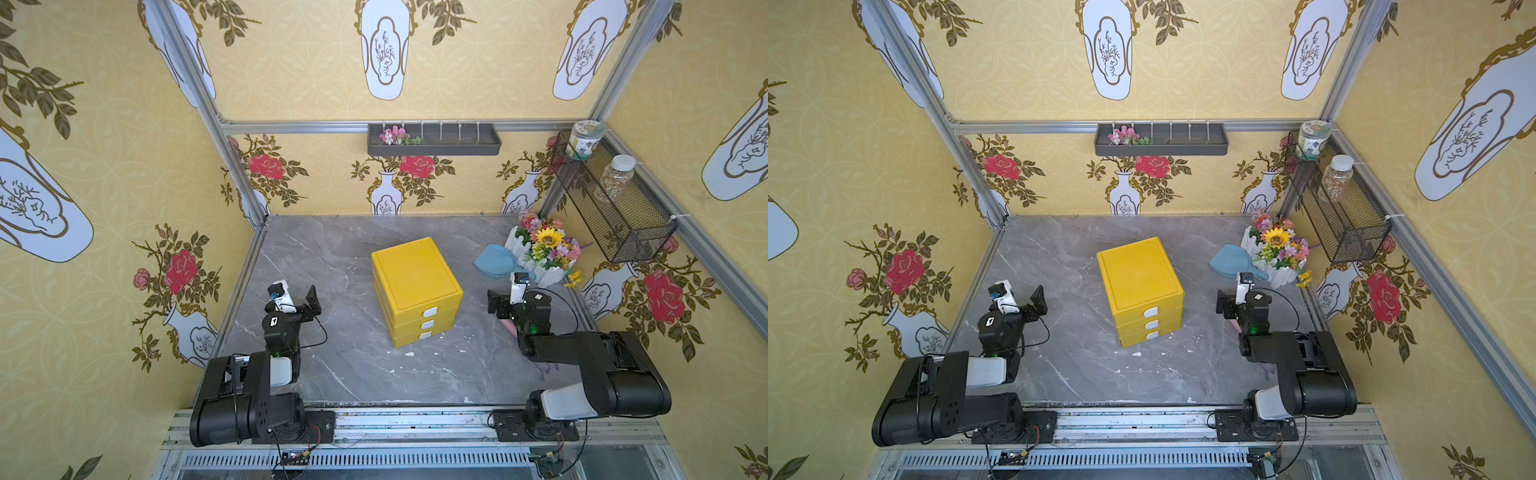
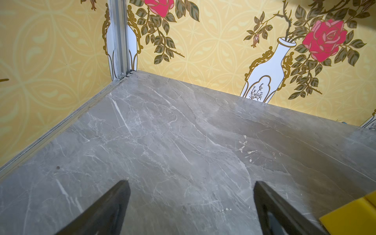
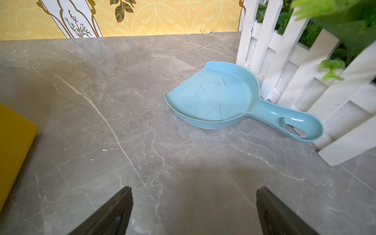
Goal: Take the seed bags out of the drawer
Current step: Adjust the storage box at the center of the board.
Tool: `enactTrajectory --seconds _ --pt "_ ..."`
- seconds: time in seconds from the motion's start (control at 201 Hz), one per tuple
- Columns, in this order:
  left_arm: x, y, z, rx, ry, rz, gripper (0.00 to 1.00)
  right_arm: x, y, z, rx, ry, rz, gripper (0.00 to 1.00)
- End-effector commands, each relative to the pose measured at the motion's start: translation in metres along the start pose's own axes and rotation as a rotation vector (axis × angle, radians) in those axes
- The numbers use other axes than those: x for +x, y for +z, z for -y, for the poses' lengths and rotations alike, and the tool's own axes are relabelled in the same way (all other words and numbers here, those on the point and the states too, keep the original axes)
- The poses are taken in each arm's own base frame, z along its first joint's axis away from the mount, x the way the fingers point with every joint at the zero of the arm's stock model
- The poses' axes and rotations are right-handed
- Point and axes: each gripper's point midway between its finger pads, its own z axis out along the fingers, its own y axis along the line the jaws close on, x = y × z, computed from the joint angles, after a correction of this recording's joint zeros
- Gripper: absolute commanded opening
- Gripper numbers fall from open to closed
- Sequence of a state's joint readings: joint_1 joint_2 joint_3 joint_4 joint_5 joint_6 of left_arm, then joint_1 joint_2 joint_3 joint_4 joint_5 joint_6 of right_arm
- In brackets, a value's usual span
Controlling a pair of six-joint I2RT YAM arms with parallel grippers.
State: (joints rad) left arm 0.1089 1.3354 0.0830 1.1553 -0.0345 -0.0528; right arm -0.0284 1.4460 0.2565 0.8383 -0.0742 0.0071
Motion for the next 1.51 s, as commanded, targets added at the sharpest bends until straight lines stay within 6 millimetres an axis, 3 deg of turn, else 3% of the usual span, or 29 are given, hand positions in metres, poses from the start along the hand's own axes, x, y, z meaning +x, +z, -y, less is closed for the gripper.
enactTrajectory --seconds 0.0,0.787,0.896,0.961,1.085,1.18,1.22,1.294,1.309,1.354,1.399,1.503 --pt "-0.007 0.000 0.000 0.000 0.000 0.028 1.00 -0.010 -0.001 0.001 0.005 0.003 0.042 0.97" --pt "-0.008 0.000 0.000 -0.005 0.000 0.028 1.00 -0.014 -0.003 0.001 -0.008 0.017 0.060 0.97" --pt "-0.031 0.000 -0.033 -0.215 -0.081 0.055 1.00 -0.033 -0.011 0.002 0.011 0.011 -0.011 0.97" --pt "-0.044 -0.003 -0.041 -0.281 -0.103 0.042 1.00 -0.049 -0.019 0.008 0.055 0.016 -0.087 0.97" --pt "-0.097 -0.019 -0.018 -0.182 -0.218 0.196 1.00 -0.080 -0.035 0.006 0.064 0.148 -0.193 0.97" --pt "-0.121 -0.031 -0.022 -0.217 -0.500 0.231 1.00 -0.075 -0.047 0.021 0.181 0.383 -0.320 0.97" --pt "-0.121 -0.032 -0.025 -0.253 -0.618 0.193 1.00 -0.076 -0.051 0.022 0.198 0.468 -0.371 0.97" --pt "-0.129 -0.028 -0.009 -0.198 -0.692 0.110 1.00 -0.080 -0.052 -0.004 0.055 0.535 -0.456 1.00" --pt "-0.130 -0.027 -0.003 -0.170 -0.701 0.092 0.99 -0.082 -0.052 -0.009 0.026 0.541 -0.465 0.95" --pt "-0.134 -0.024 0.017 -0.065 -0.719 0.042 0.89 -0.082 -0.056 -0.021 -0.028 0.559 -0.502 0.82" --pt "-0.135 -0.022 0.034 0.017 -0.761 -0.007 0.77 -0.079 -0.062 -0.023 -0.026 0.578 -0.540 0.79" --pt "-0.111 -0.020 0.061 0.106 -0.856 -0.209 0.62 -0.069 -0.083 -0.030 -0.037 0.588 -0.607 0.68"
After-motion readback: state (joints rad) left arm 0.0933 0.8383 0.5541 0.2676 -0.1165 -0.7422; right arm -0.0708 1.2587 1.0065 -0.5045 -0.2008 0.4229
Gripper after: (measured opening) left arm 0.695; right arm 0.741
